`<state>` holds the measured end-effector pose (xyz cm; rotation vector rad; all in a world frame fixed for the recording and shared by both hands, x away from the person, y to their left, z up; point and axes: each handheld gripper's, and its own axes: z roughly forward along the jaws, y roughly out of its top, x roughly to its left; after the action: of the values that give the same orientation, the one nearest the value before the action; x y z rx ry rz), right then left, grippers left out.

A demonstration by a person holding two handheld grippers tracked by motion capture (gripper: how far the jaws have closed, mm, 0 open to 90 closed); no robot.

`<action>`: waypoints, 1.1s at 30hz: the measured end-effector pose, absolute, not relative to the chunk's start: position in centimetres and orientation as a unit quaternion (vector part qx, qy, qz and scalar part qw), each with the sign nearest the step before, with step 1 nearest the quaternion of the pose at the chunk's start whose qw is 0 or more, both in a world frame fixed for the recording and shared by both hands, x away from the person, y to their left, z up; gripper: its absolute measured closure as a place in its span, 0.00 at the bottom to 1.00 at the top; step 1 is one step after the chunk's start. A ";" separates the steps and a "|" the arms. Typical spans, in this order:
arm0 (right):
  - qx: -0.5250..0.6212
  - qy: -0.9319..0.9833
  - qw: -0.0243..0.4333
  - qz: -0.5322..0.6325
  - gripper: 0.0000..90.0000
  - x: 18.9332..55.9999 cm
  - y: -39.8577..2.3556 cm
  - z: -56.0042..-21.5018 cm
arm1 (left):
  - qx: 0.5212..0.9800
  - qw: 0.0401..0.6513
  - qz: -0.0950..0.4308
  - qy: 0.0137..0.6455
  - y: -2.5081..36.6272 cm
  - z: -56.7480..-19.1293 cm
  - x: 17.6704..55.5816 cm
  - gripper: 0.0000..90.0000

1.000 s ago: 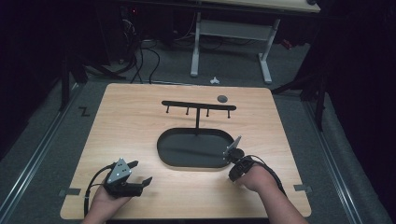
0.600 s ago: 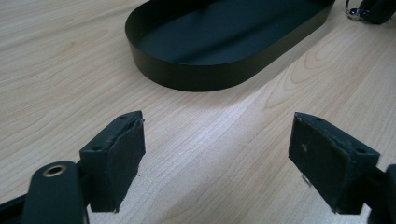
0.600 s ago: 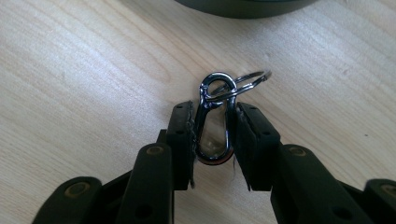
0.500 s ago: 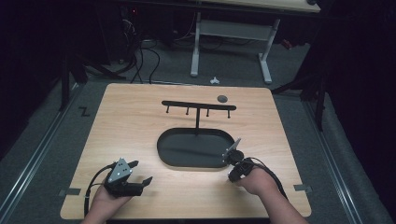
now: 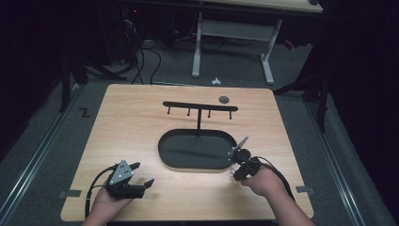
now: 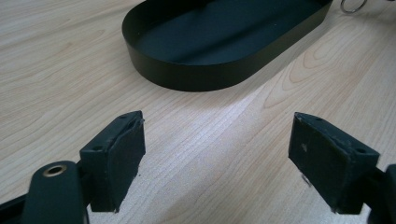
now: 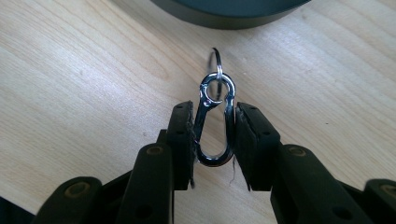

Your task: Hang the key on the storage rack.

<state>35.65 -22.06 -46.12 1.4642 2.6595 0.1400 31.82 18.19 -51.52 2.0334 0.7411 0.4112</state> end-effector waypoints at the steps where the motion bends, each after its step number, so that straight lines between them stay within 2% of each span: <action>1: 0.481 0.874 0.051 0.046 0.76 35.6 -22.1 -46.1 | 0.823 0.452 0.166 0.300 18.2 -51.5 31.8 0.21; 27: 0.493 0.864 0.080 0.066 0.76 36.0 -22.3 -41.4 | 0.814 0.464 0.171 0.305 18.5 -51.3 31.7 0.21; 33: 0.502 0.859 0.071 0.065 0.76 36.5 -22.2 -40.7 | 0.814 0.464 0.170 0.304 18.4 -51.3 31.7 0.21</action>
<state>36.45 -22.18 -40.68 1.5093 2.5841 0.1944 31.71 18.43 -51.33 1.9999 0.7475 0.4182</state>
